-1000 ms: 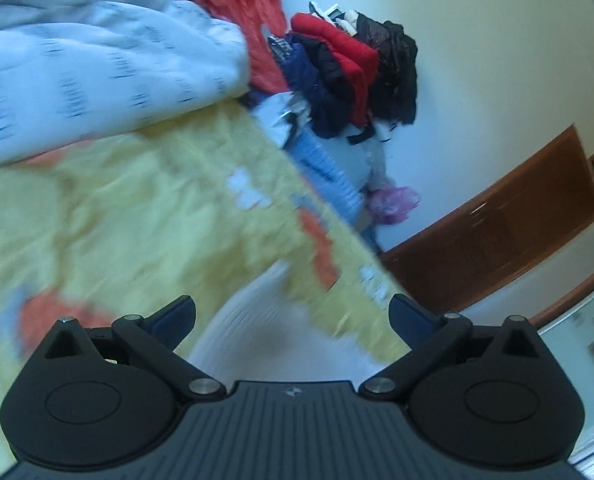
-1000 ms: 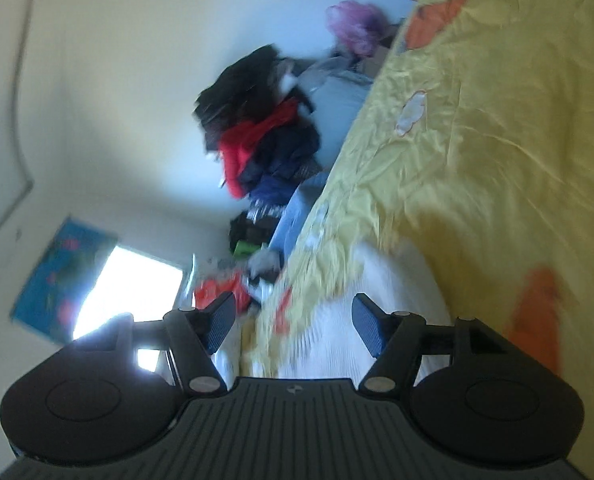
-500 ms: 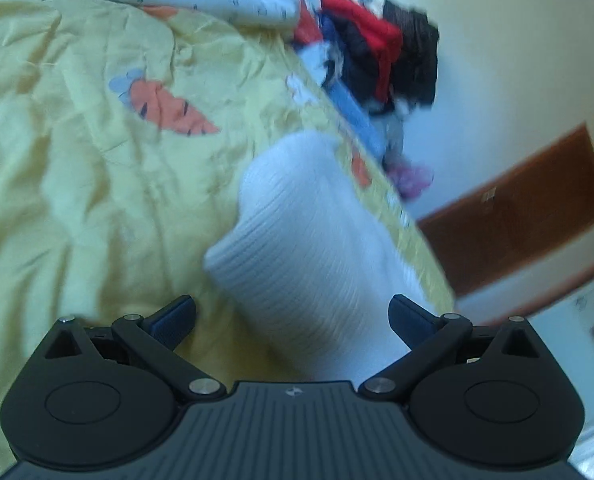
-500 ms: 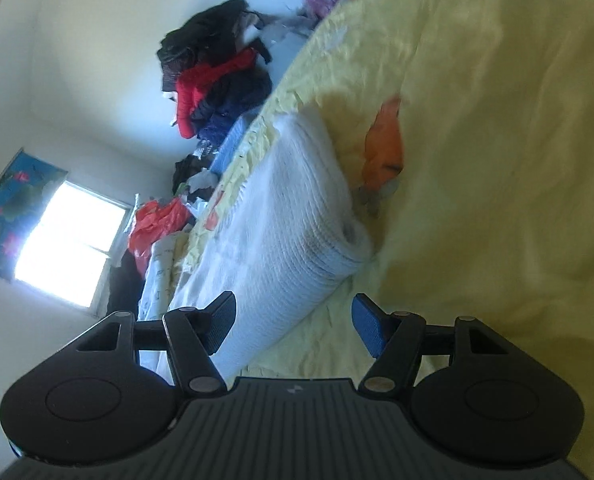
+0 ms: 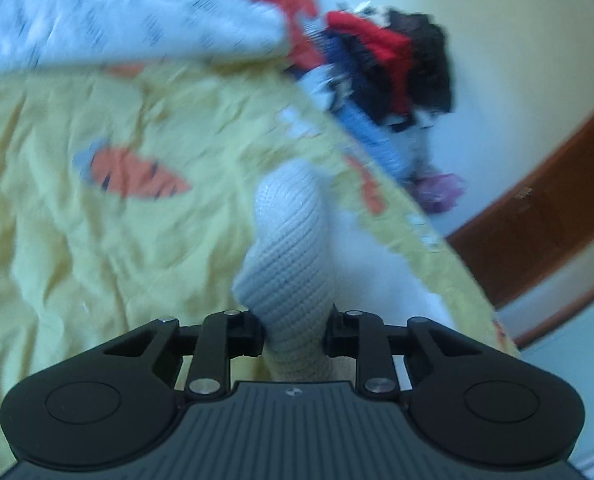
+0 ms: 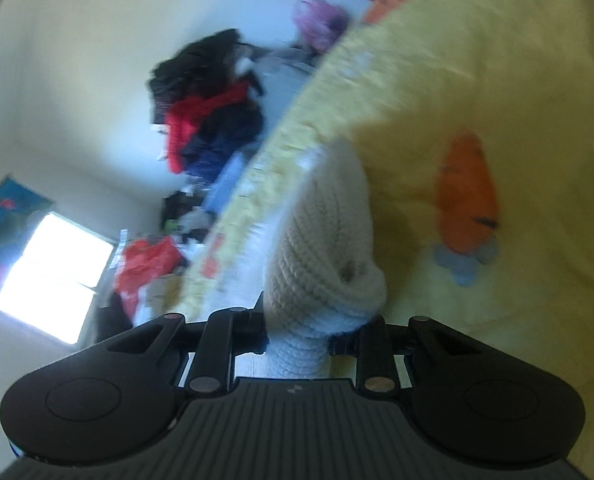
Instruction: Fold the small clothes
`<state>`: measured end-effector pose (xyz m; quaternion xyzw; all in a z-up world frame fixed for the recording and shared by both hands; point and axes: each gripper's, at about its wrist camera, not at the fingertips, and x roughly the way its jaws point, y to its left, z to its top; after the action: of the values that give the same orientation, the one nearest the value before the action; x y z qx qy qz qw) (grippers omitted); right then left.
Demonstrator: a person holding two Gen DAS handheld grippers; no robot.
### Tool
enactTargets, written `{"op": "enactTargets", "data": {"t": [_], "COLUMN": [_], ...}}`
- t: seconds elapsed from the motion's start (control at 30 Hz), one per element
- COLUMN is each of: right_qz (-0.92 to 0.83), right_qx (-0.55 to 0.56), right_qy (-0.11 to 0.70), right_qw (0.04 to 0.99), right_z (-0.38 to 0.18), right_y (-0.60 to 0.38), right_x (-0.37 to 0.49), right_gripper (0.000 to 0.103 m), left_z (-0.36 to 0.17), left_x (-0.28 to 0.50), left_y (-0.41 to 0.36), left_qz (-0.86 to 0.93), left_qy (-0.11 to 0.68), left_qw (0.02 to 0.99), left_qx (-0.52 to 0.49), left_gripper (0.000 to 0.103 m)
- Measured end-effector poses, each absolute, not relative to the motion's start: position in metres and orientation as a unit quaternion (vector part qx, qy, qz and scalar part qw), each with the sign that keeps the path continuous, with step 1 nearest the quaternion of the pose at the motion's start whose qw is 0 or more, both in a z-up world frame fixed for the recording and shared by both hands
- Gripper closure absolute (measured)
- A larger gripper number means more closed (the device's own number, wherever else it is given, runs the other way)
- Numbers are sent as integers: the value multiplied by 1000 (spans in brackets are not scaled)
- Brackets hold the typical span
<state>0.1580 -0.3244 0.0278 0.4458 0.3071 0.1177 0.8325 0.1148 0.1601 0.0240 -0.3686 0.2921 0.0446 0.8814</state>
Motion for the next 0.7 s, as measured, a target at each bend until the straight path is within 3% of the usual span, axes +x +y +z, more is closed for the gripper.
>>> {"op": "enactTargets", "data": {"t": [0.2, 0.37, 0.43, 0.53, 0.57, 0.63, 0.67, 0.7], "right_qz": [174, 159, 139, 119, 117, 118, 112, 103], "right_qx": [431, 431, 427, 422, 418, 398, 384, 364], "right_qy": [303, 351, 378, 392, 389, 367, 353, 332], "right_qw": [832, 816, 809, 809, 812, 832, 846, 864], "right_z": [60, 33, 12, 6, 14, 34, 44, 54], "right_y": [-352, -382, -385, -393, -398, -409, -414, -417], "right_x": [93, 22, 9, 0, 0, -2, -3, -3], "right_gripper": [76, 76, 73, 61, 60, 56, 53, 51], "left_z": [52, 17, -1, 4, 14, 38, 50, 61], "left_x": [34, -32, -39, -46, -50, -60, -65, -69], "left_y": [163, 158, 155, 164, 168, 177, 181, 183], "left_qz": [-17, -29, -20, -26, -29, -25, -11, 6], "left_qy": [290, 339, 360, 369, 363, 329, 299, 264], "left_qw": [887, 879, 878, 879, 883, 907, 923, 937], "left_qx": [-360, -333, -314, -301, -295, -263, -244, -227], "left_gripper": [79, 78, 75, 67, 63, 45, 24, 11]}}
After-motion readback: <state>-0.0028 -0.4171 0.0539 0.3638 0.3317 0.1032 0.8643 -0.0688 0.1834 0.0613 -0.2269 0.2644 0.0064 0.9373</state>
